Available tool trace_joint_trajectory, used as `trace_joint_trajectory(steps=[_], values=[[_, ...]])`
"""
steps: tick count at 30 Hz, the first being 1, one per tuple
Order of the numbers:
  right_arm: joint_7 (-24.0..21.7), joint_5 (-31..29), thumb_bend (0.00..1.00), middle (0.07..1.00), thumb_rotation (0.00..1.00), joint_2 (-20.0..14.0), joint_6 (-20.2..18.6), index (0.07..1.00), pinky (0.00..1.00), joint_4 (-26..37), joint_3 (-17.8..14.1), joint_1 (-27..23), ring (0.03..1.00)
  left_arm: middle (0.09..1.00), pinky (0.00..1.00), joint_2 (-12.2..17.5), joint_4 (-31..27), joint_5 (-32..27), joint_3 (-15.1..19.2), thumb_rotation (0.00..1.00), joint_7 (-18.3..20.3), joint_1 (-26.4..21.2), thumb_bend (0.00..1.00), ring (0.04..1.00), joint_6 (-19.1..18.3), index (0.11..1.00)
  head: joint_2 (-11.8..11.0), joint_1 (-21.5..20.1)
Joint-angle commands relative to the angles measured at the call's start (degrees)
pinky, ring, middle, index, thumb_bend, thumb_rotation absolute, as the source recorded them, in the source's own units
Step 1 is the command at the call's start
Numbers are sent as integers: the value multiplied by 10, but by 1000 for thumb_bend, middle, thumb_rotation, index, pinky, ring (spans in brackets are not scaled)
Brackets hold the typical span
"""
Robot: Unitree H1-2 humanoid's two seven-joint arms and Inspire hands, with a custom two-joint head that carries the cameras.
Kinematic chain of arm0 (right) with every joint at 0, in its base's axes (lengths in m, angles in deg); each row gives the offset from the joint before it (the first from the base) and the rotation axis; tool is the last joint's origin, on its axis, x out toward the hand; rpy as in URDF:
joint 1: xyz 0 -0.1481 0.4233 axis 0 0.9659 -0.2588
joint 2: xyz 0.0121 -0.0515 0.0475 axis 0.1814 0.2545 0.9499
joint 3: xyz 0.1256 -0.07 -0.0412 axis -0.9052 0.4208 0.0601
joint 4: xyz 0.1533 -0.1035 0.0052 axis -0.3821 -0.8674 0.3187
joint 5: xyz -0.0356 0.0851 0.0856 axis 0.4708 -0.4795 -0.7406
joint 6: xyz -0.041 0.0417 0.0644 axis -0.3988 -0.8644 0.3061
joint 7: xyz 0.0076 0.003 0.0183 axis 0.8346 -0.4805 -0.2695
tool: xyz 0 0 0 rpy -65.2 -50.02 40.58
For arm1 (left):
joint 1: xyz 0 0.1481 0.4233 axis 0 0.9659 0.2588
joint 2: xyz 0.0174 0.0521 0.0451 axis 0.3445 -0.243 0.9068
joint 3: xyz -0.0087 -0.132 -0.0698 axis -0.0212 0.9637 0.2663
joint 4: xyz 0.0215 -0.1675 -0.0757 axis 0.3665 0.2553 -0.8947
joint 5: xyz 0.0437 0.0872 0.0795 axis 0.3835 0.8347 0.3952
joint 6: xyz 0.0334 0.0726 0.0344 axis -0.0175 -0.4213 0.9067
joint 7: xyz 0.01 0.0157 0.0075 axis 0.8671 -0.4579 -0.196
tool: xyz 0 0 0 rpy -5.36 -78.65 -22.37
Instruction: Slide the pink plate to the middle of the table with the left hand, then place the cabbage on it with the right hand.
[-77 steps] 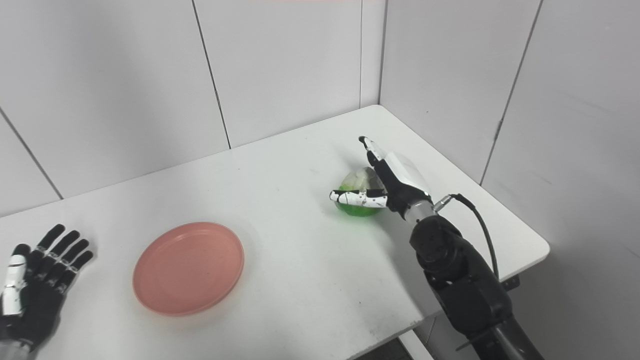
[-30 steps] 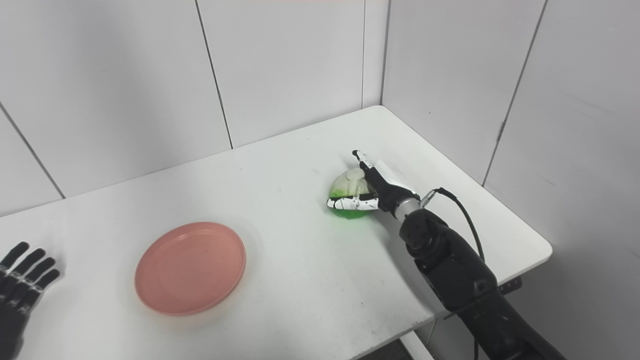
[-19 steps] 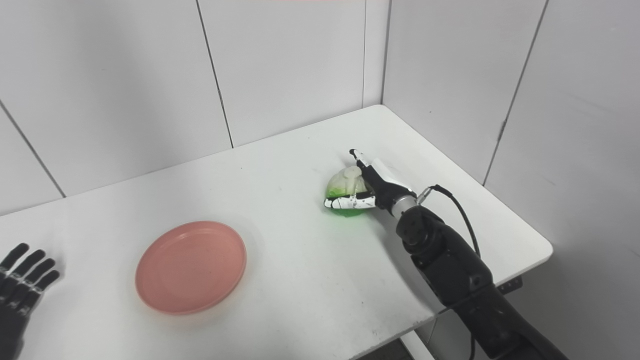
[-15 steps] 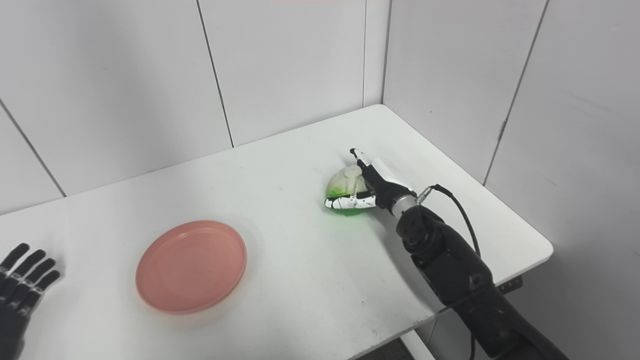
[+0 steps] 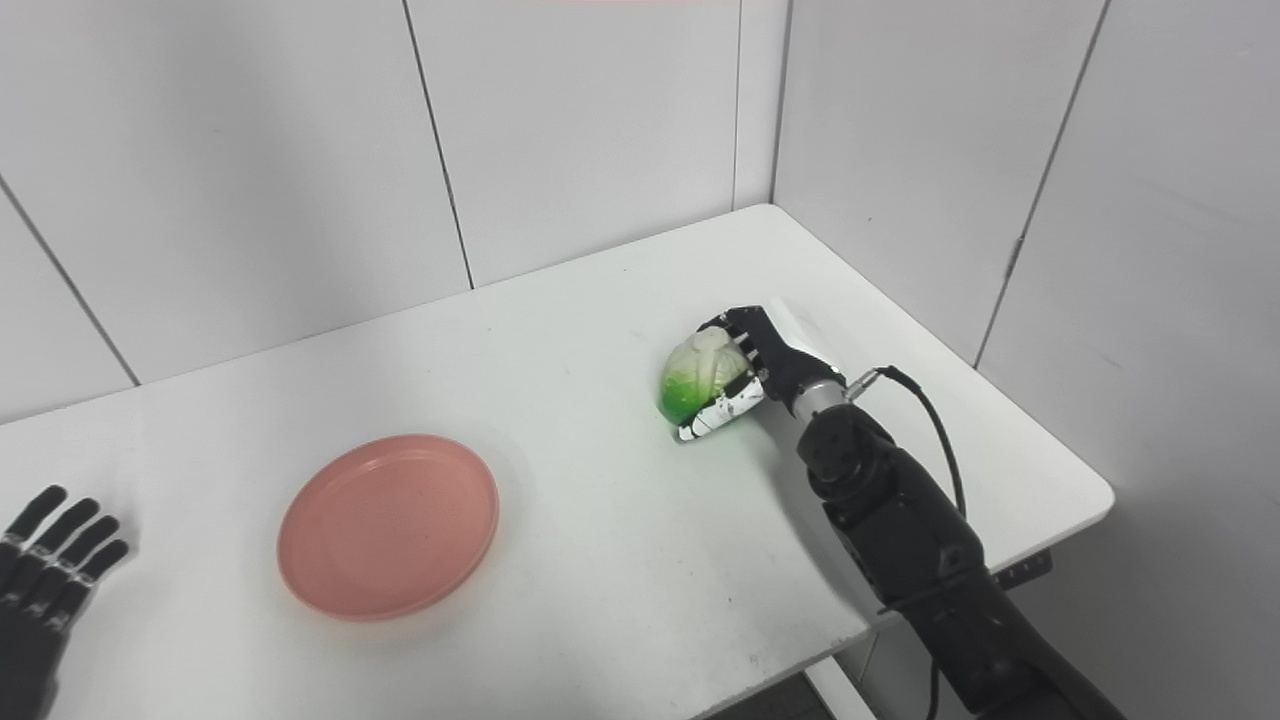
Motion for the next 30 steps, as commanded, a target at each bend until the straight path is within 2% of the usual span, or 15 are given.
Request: trace_joint_trajectory(steps=[1, 5, 9, 19, 24, 30], values=[[4, 4, 532, 459, 0, -2, 6, 514, 382, 4, -1, -14, 423, 801, 790, -8, 21, 10, -10, 806, -13, 33, 571, 797, -50, 795, 0, 1], [18, -1, 528, 456, 0, 7, 5, 512, 361, 2, -10, -16, 409, 802, 790, -10, 19, 6, -9, 803, -11, 33, 571, 797, -52, 797, 1, 1], [31, -1, 530, 464, 0, 14, 8, 502, 380, -1, -17, -18, 427, 812, 813, -8, 24, 9, -11, 821, -11, 32, 567, 811, -46, 808, 1, 2], [38, -7, 529, 462, 0, 16, 19, 506, 384, 5, -24, -15, 434, 811, 794, -13, 23, 6, -13, 805, -9, 32, 578, 806, -42, 807, -1, 9], [35, -13, 528, 463, 0, 15, 35, 508, 380, 28, -26, -16, 434, 809, 788, -17, 22, 4, -14, 788, -6, 32, 581, 802, -40, 806, -3, 17], [25, -24, 527, 459, 0, 18, 45, 515, 375, 75, -21, -27, 430, 822, 798, -28, -10, 7, -22, 792, -22, 42, 575, 813, -52, 814, -5, 31]])
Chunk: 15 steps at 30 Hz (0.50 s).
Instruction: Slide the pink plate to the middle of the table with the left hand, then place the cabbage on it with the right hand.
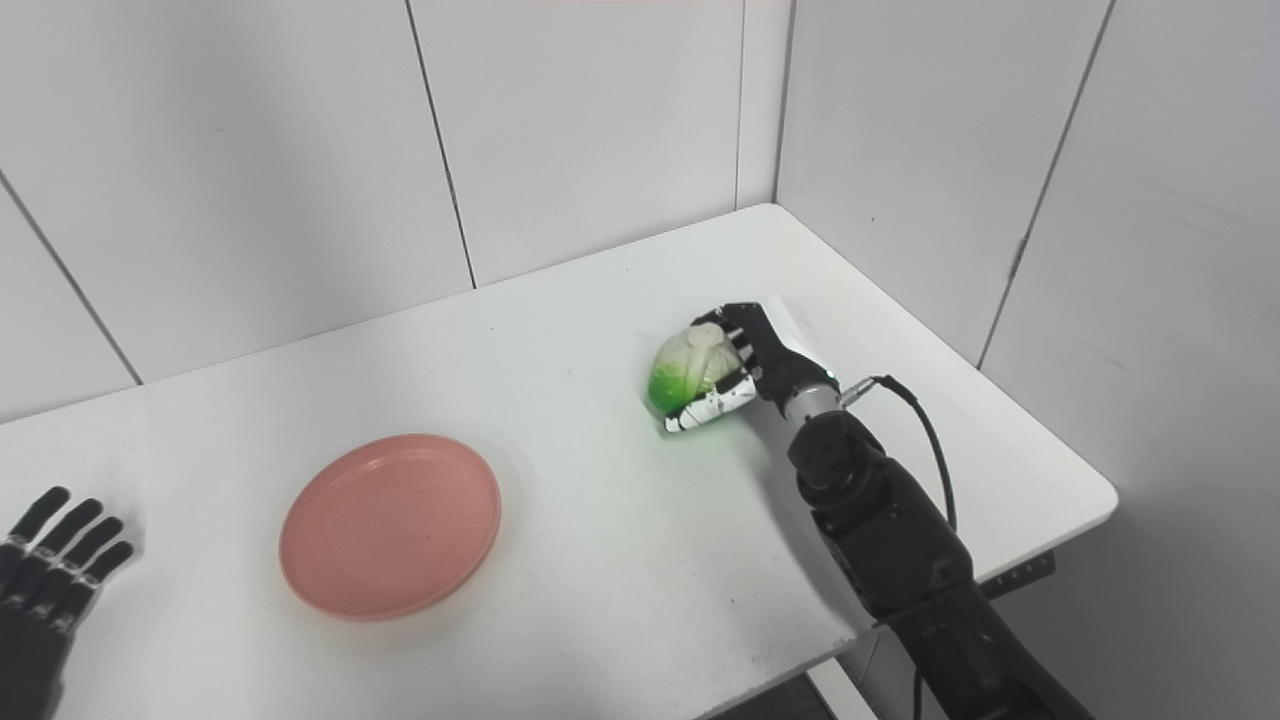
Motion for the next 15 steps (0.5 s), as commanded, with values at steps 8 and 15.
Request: trace_joint_trajectory(steps=[8, 15], values=[[-24, 17, 527, 453, 0, 2, 3, 518, 340, 81, 21, -56, 400, 840, 796, -30, -12, 11, -22, 788, -13, 40, 576, 829, -45, 833, -1, 23], [-48, 7, 527, 451, 0, 34, -3, 519, 325, 107, 35, -84, 400, 871, 815, -48, -39, 7, -33, 822, -19, 49, 548, 860, -52, 866, -1, 57]])
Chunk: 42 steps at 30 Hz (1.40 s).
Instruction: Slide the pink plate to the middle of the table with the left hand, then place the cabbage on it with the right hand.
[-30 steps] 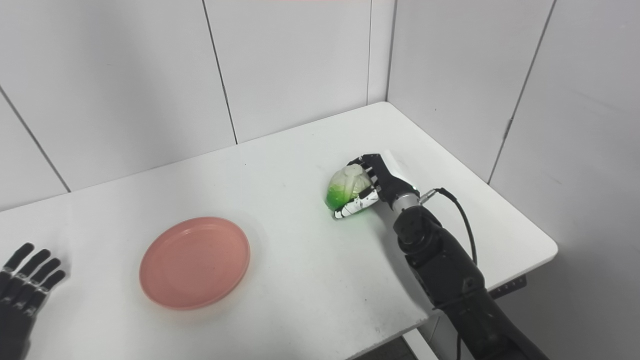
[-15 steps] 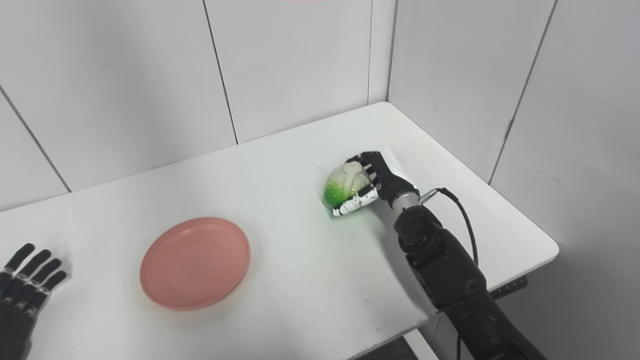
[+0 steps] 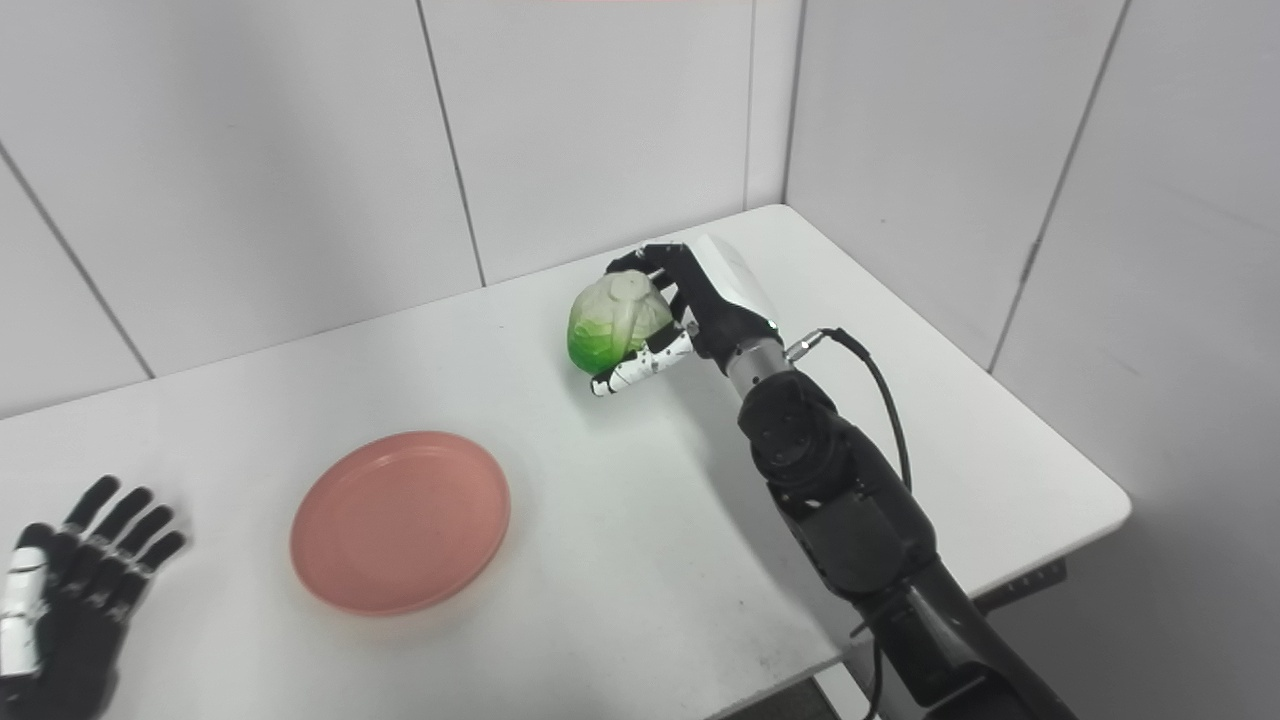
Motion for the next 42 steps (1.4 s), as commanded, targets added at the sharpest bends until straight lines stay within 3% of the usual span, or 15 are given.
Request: trace_joint_trajectory(steps=[1, 5, 16, 25, 28, 42], values=[[-8, -9, 527, 452, 0, 4, 6, 518, 326, 23, -1, -32, 403, 872, 815, -19, 12, 2, -11, 820, -4, 28, 548, 861, -33, 868, 0, 15], [-27, -10, 527, 454, 0, 19, 8, 517, 339, 24, 17, -48, 416, 886, 828, -40, -18, 11, -17, 827, -26, 36, 533, 877, -44, 878, 1, 45], [-56, -7, 527, 454, 0, 64, 32, 514, 334, 6, 72, -67, 402, 935, 917, -89, -92, 72, -55, 990, -94, 54, 448, 928, -61, 931, 11, 135], [-63, -2, 525, 449, 0, 88, 49, 520, 327, -8, 110, -53, 402, 936, 932, -110, -123, 107, -73, 1000, -129, 55, 432, 935, -83, 933, 19, 169], [-53, 27, 527, 453, 0, 87, 61, 514, 327, -19, 128, -49, 390, 938, 934, -116, -130, 116, -76, 1000, -138, 55, 422, 936, -91, 936, 21, 176], [-62, 16, 528, 451, 0, 104, 135, 509, 360, -69, 149, -39, 402, 960, 966, -138, -141, 127, -82, 1000, -152, 48, 408, 957, -102, 958, 36, 208]])
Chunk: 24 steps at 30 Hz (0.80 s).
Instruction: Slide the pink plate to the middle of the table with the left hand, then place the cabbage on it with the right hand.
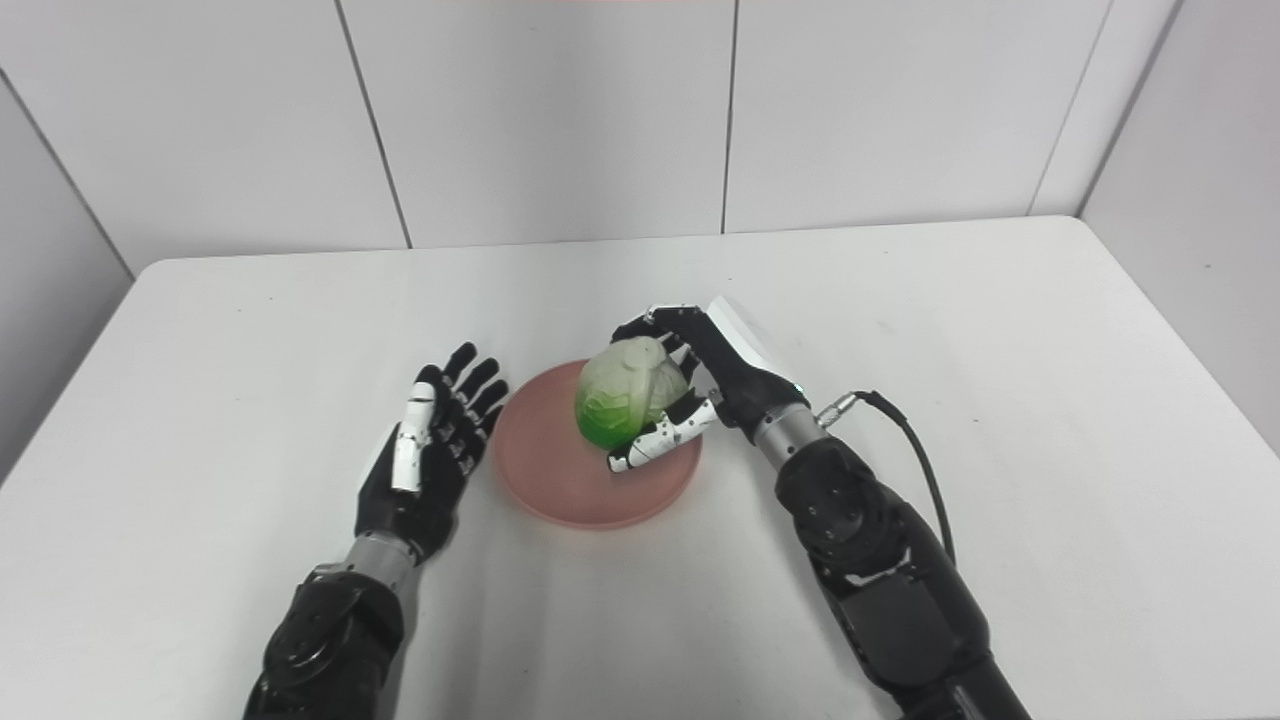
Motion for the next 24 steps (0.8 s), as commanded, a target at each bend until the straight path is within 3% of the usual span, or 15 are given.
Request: trace_joint_trajectory(steps=[1, 13, 19, 24], values=[[5, 3, 528, 450, 0, 6, 43, 509, 358, 3, 1, -23, 399, 961, 966, -4, 4, 6, -4, 1000, -8, 2, 408, 957, -26, 958, 2, 3], [28, 47, 529, 454, 0, 25, 70, 508, 357, -57, 18, -37, 406, 953, 947, -14, 5, 21, -13, 1000, -23, -1, 419, 951, -32, 949, 6, 13], [47, 57, 527, 441, 0, 37, 119, 516, 340, -107, 24, -56, 391, 952, 946, -19, 22, 29, -17, 1000, -22, -7, 420, 949, -18, 949, 4, 17], [48, 65, 526, 438, 0, 45, 128, 517, 336, -118, 27, -63, 385, 936, 932, -21, 39, 36, -18, 1000, -23, -11, 422, 935, -1, 933, 4, 17]])
